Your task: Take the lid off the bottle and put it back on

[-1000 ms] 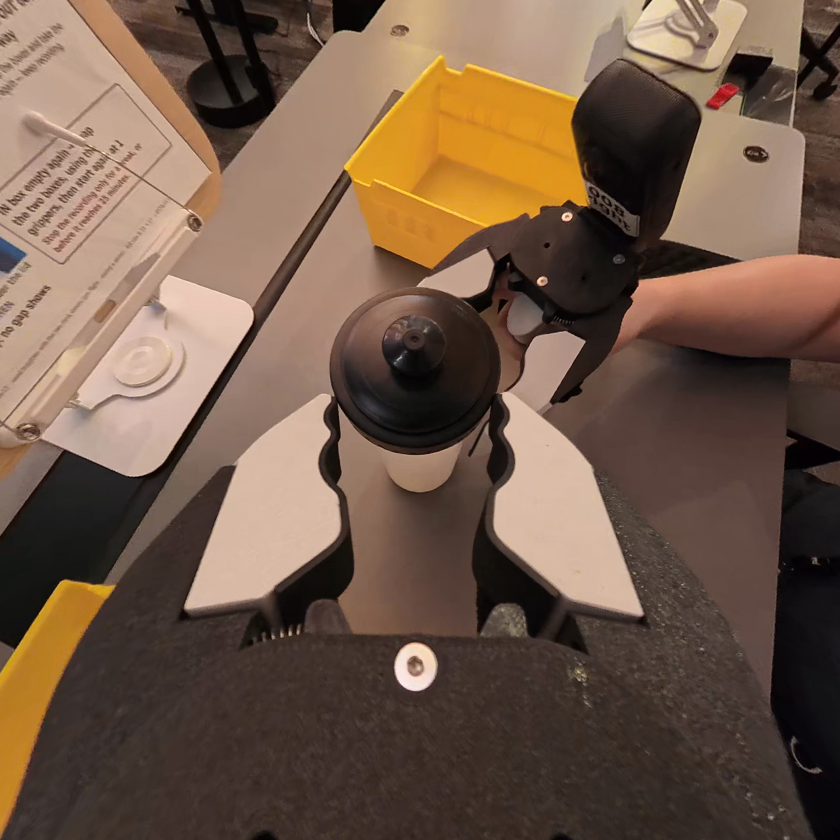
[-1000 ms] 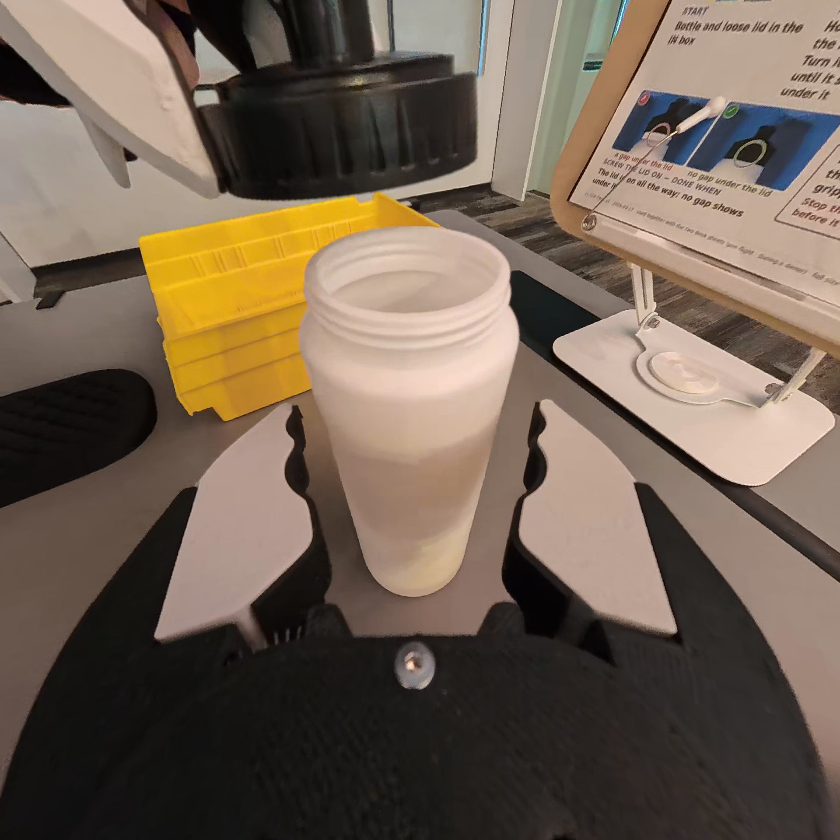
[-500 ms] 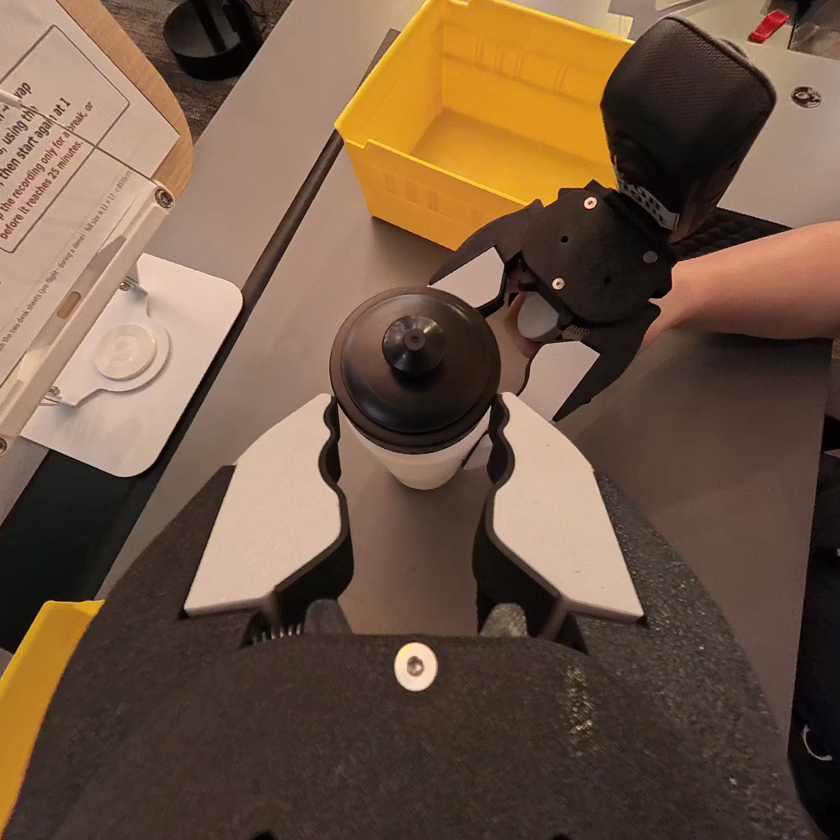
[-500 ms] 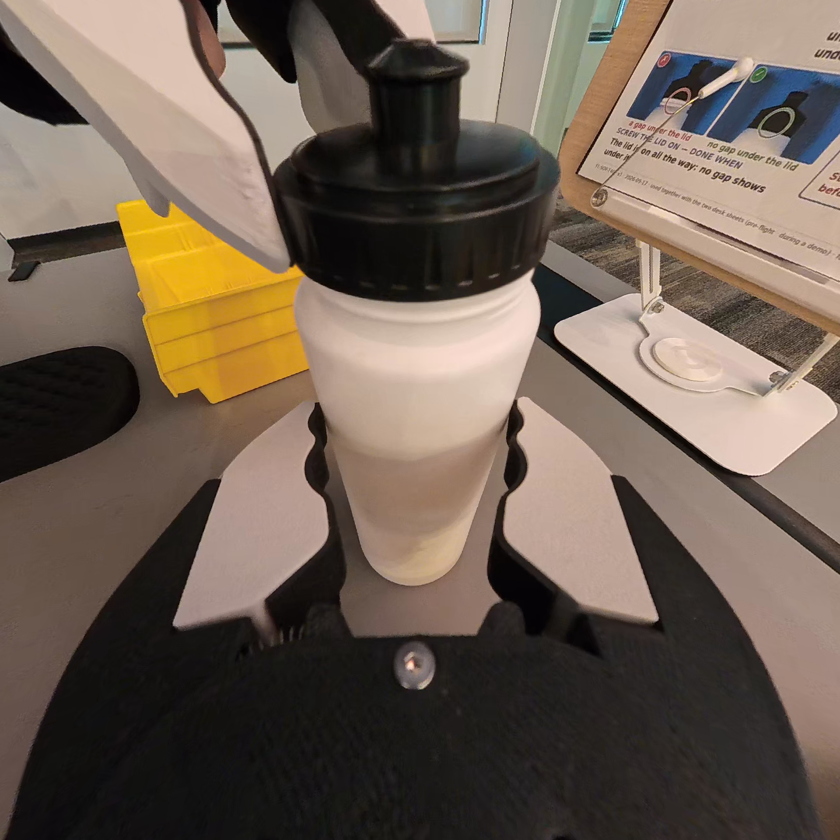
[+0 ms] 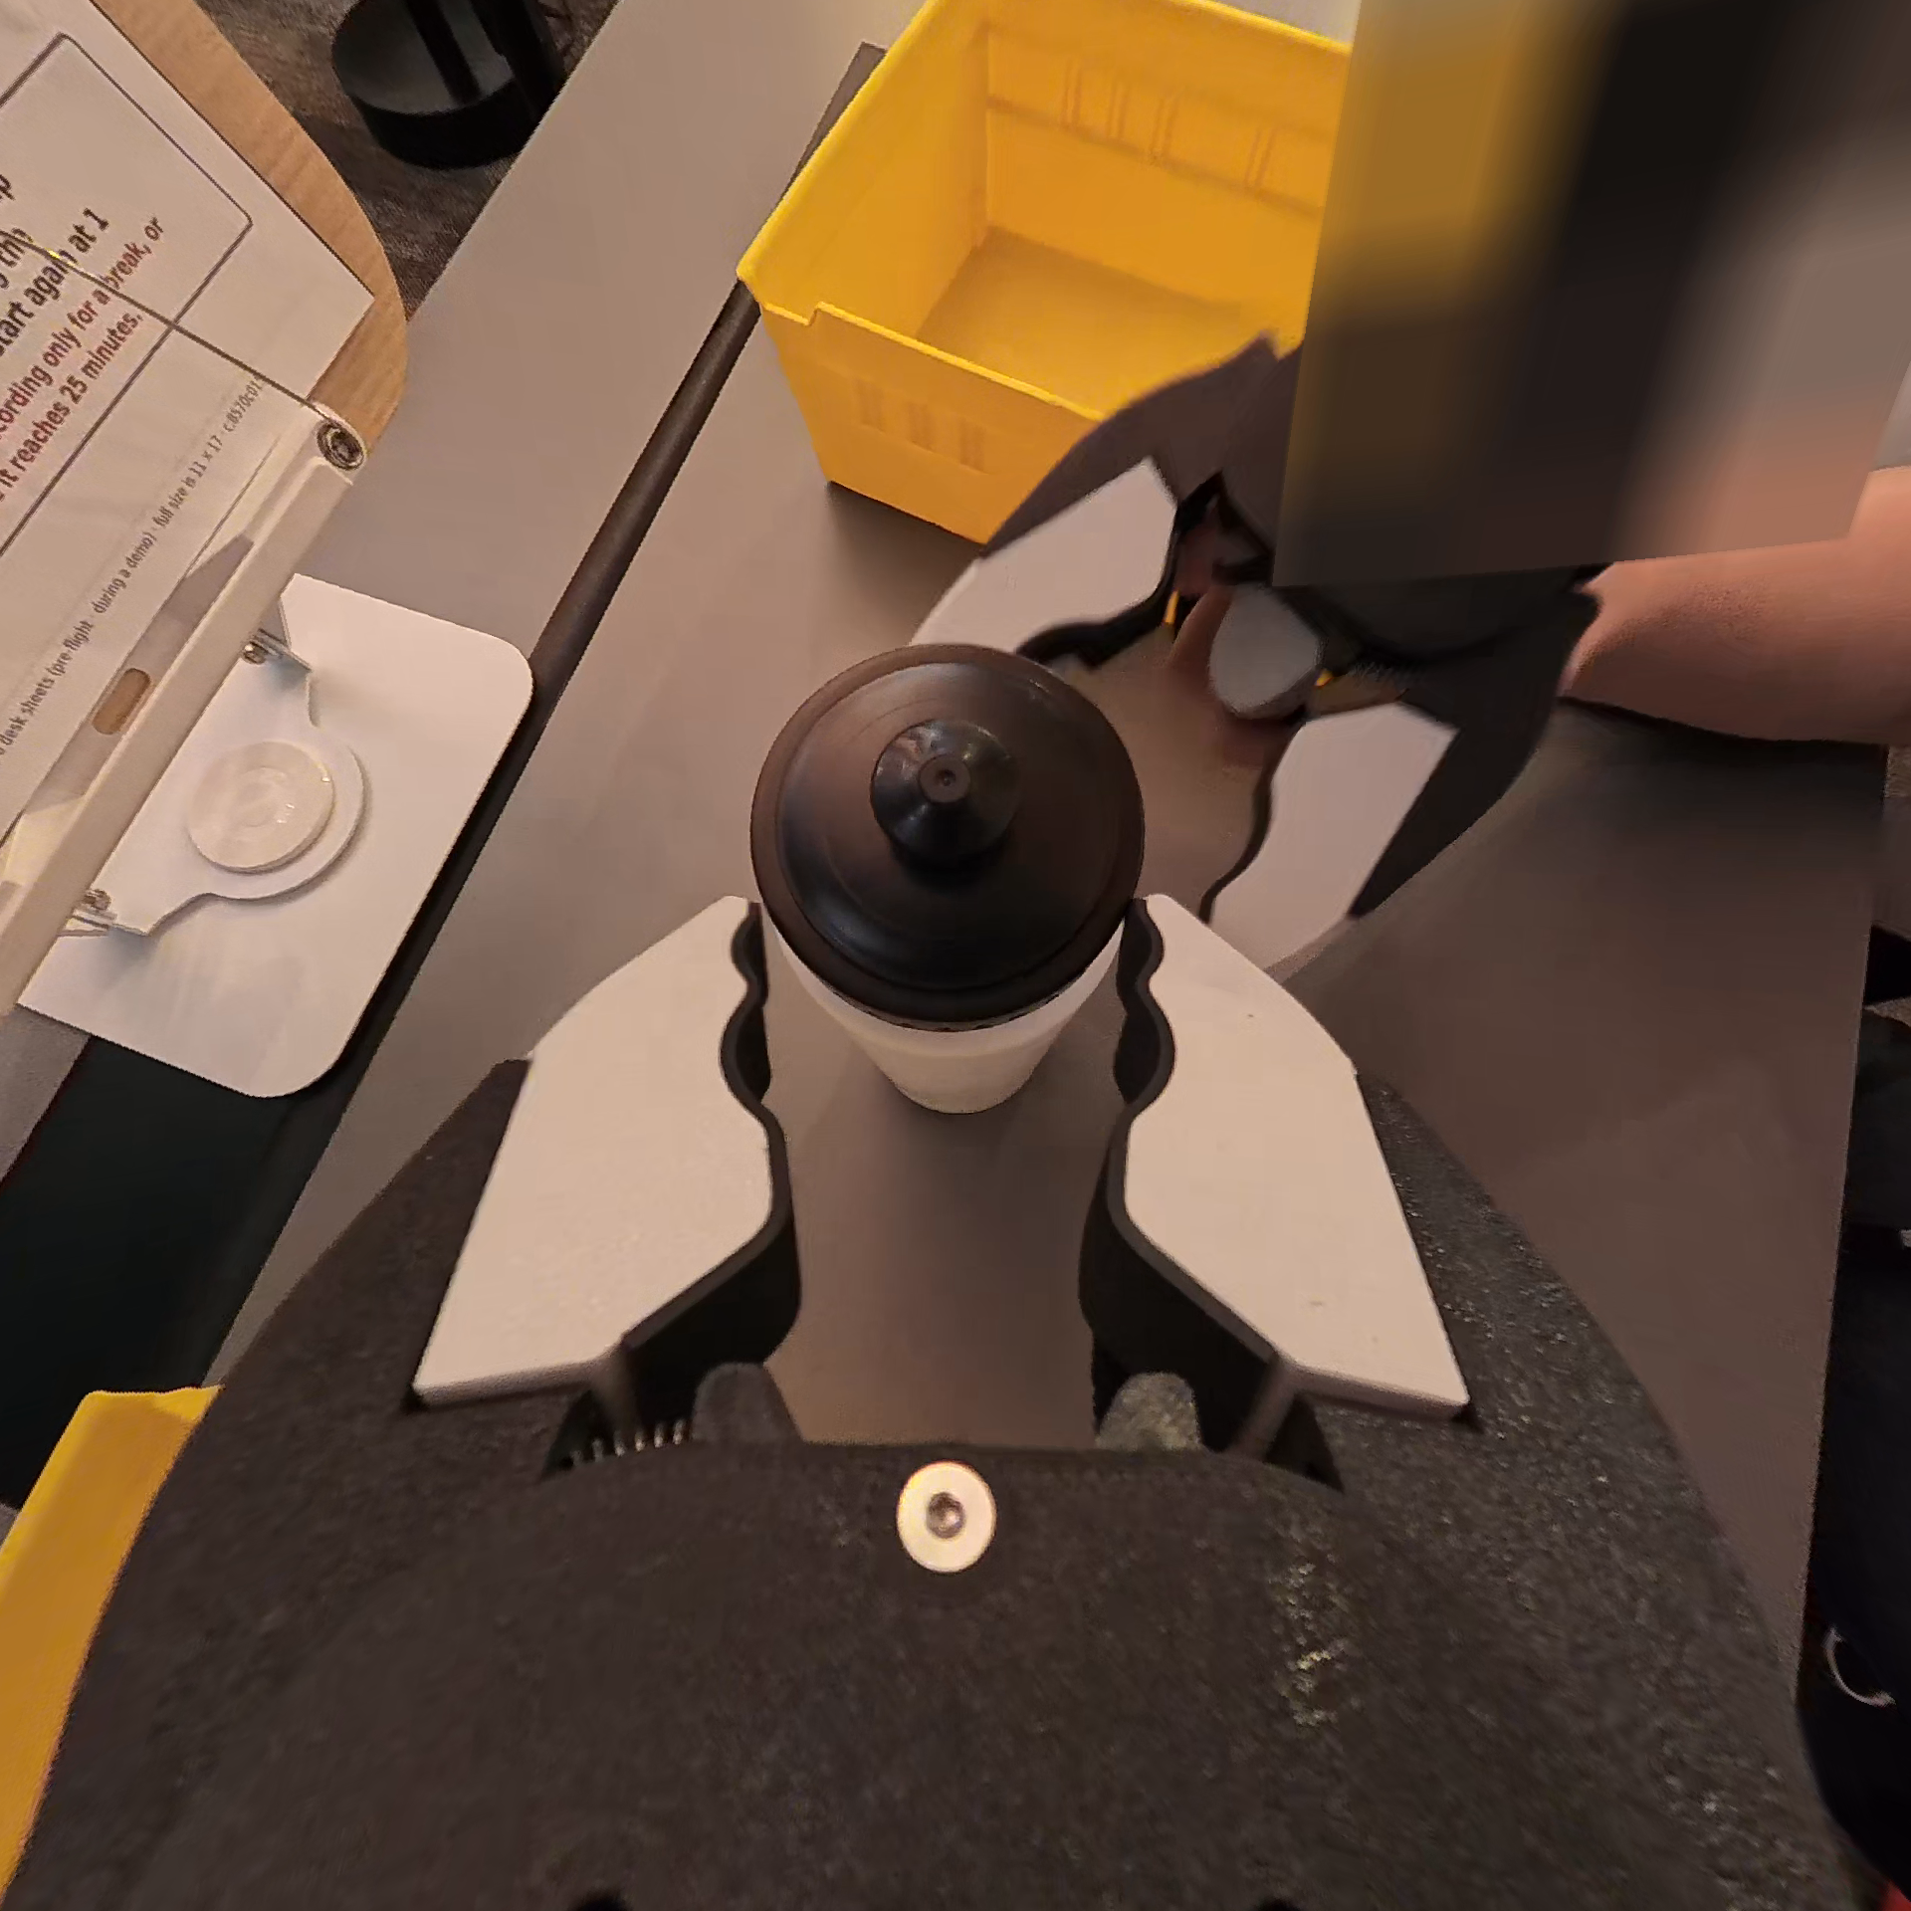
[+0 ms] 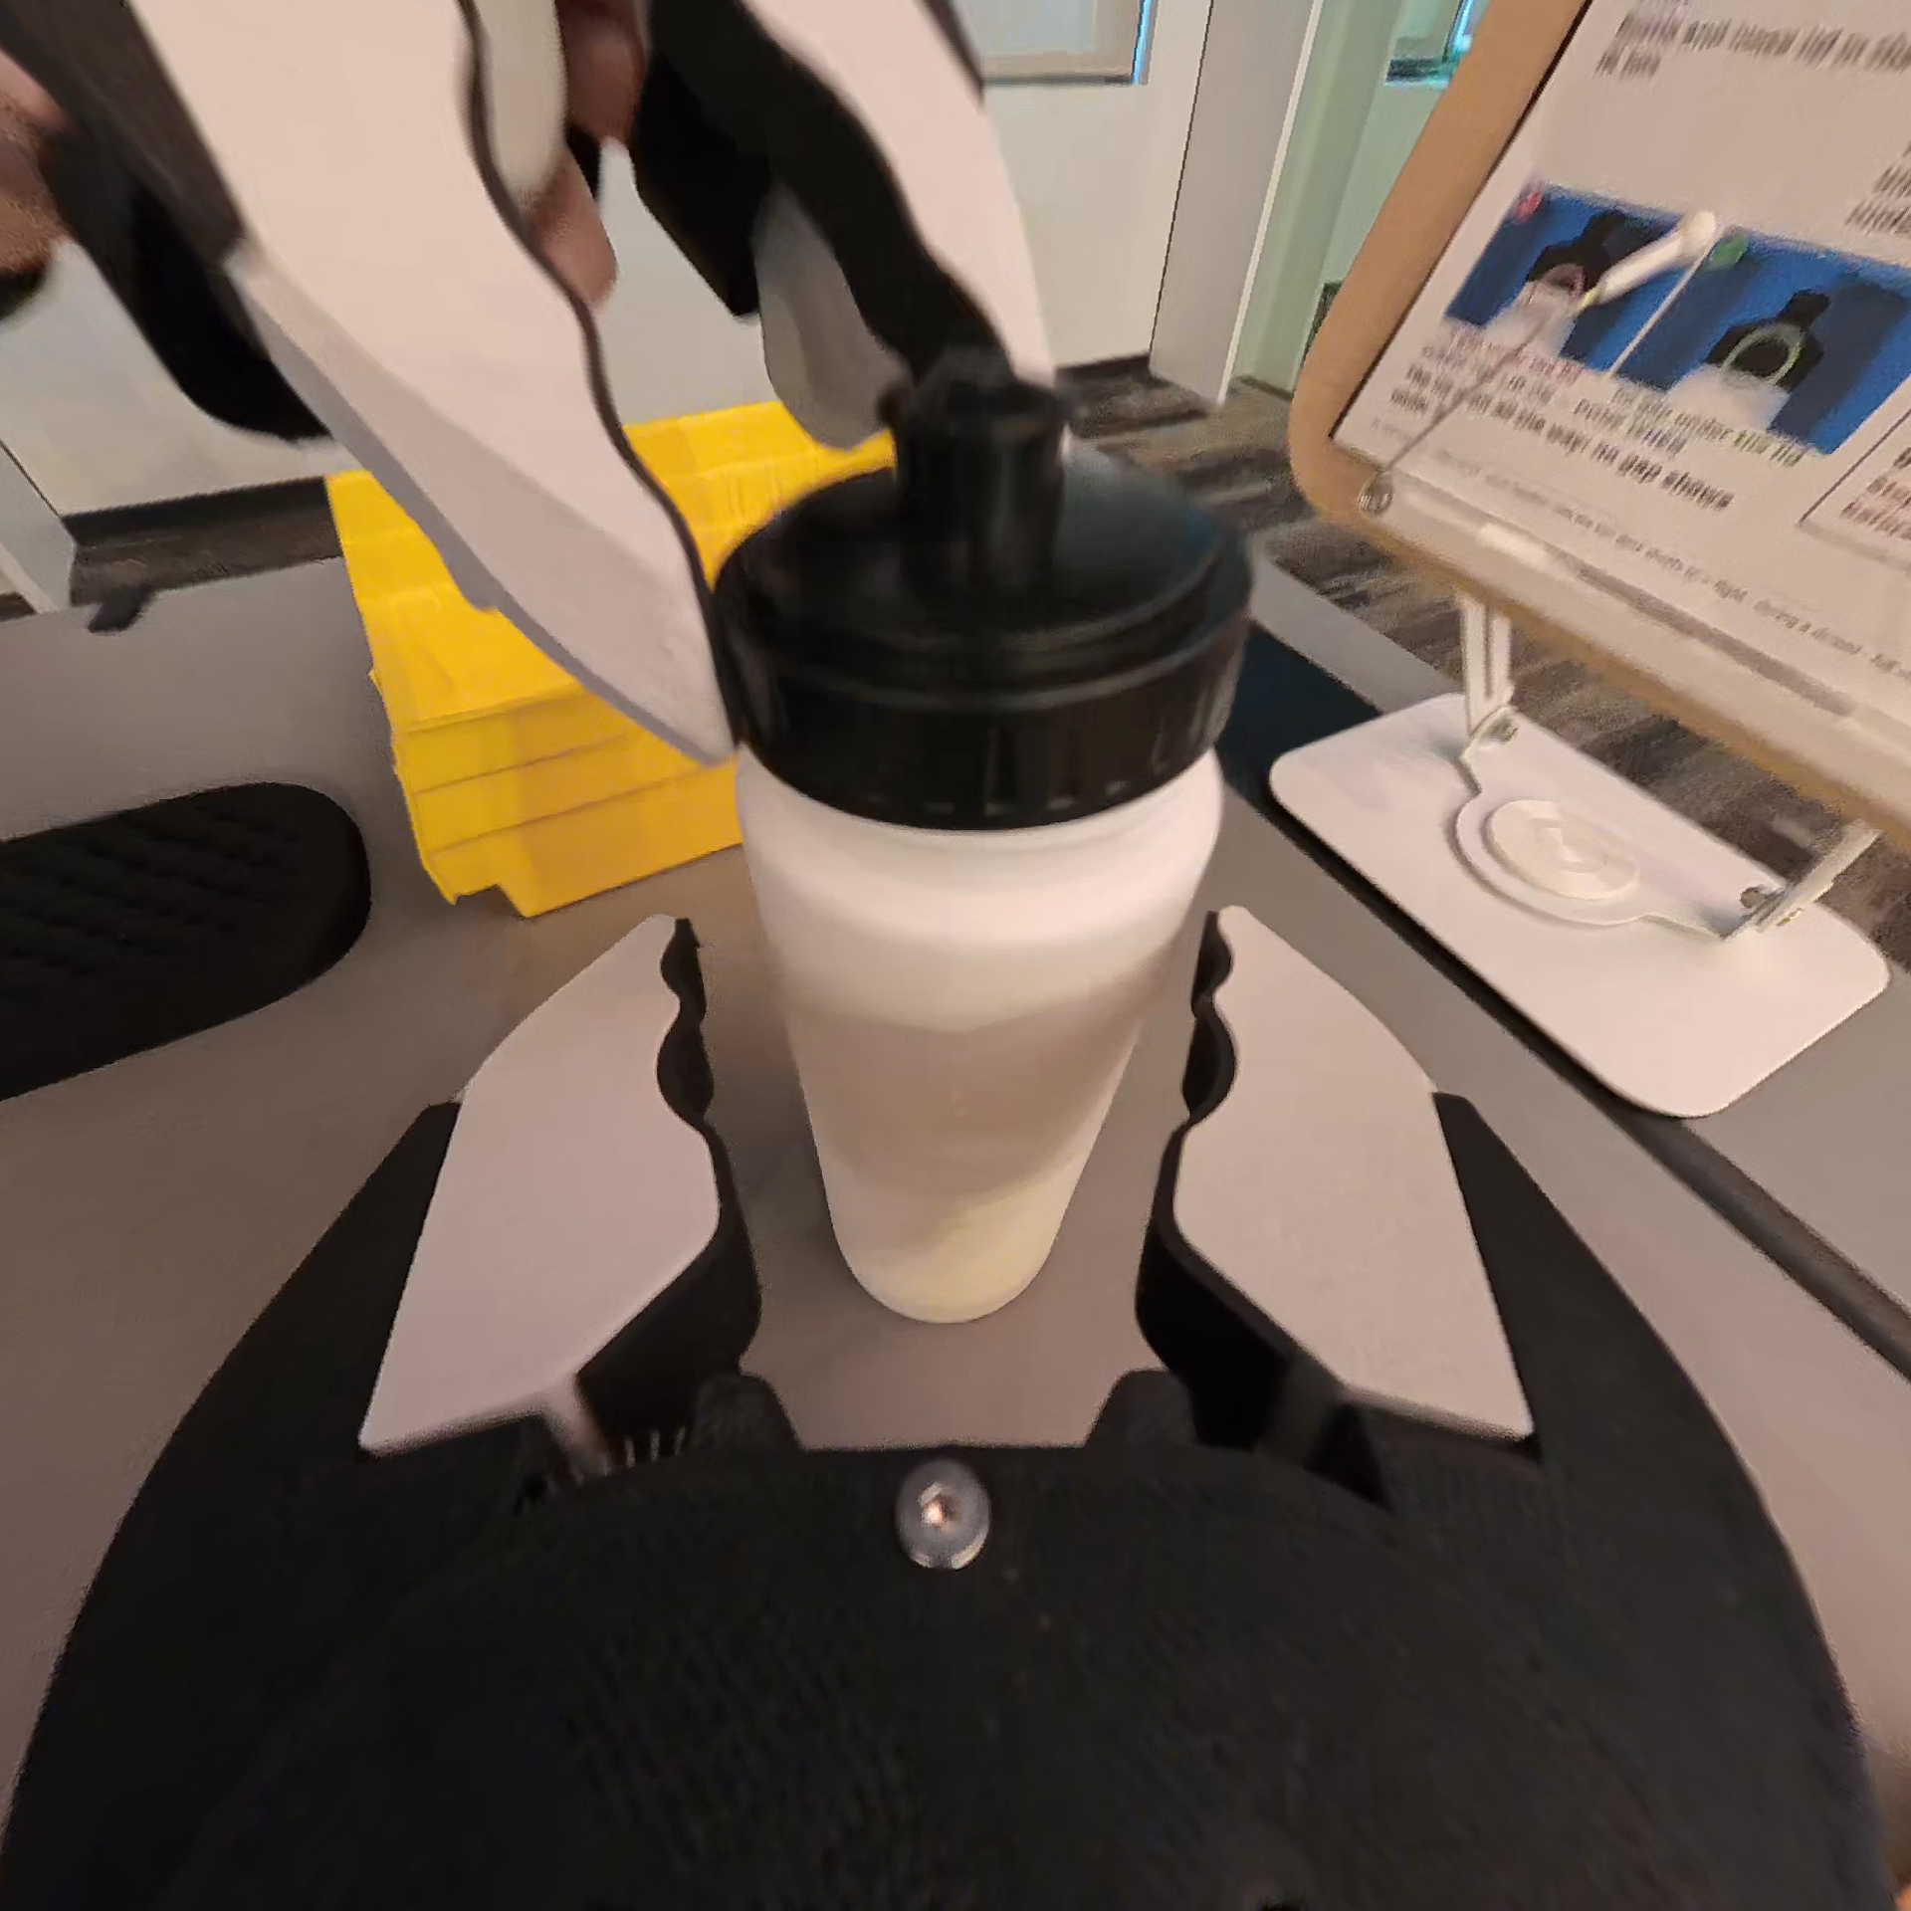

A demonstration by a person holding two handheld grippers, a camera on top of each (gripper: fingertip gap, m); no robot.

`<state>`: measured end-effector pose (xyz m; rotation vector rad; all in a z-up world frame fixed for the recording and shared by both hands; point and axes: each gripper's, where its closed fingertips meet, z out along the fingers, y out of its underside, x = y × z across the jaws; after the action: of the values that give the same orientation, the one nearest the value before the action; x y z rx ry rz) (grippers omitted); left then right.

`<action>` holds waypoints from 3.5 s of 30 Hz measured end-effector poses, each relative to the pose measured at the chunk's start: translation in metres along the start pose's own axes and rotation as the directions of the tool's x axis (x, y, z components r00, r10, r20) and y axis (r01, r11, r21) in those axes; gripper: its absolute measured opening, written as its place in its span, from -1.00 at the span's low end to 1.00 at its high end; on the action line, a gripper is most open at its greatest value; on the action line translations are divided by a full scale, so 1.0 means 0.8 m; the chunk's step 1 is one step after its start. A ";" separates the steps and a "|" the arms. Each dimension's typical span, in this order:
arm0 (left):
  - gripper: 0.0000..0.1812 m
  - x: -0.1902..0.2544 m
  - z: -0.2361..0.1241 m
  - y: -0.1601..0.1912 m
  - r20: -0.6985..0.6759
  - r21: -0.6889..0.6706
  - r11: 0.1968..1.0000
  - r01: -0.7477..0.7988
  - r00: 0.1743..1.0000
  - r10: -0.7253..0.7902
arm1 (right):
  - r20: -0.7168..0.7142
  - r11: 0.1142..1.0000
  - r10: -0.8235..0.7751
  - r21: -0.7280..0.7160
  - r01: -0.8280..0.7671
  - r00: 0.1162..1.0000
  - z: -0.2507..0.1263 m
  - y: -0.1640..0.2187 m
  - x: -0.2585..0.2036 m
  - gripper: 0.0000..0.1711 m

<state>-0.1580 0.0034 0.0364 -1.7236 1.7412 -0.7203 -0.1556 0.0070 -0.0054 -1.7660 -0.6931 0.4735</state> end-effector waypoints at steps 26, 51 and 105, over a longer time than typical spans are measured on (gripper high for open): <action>0.27 0.004 0.074 0.067 0.278 0.467 0.882 0.056 0.938 -0.206 | 0.142 0.989 -0.077 -0.113 0.094 0.987 -0.023 -0.085 0.008 0.04; 0.02 0.000 0.105 0.047 0.172 0.591 0.807 -0.002 0.977 -0.124 | 0.212 0.911 -0.100 -0.373 0.175 0.972 -0.013 -0.058 0.001 -0.16; -0.04 0.015 0.107 0.053 0.180 0.526 0.850 0.022 0.974 -0.137 | 0.052 0.874 -0.053 -0.480 0.072 0.997 -0.019 -0.031 -0.008 -0.10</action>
<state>-0.1248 -0.0062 -0.0538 -1.4333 1.1877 -0.9104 -0.1560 -0.0030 0.0224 -2.1968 -0.9534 0.3029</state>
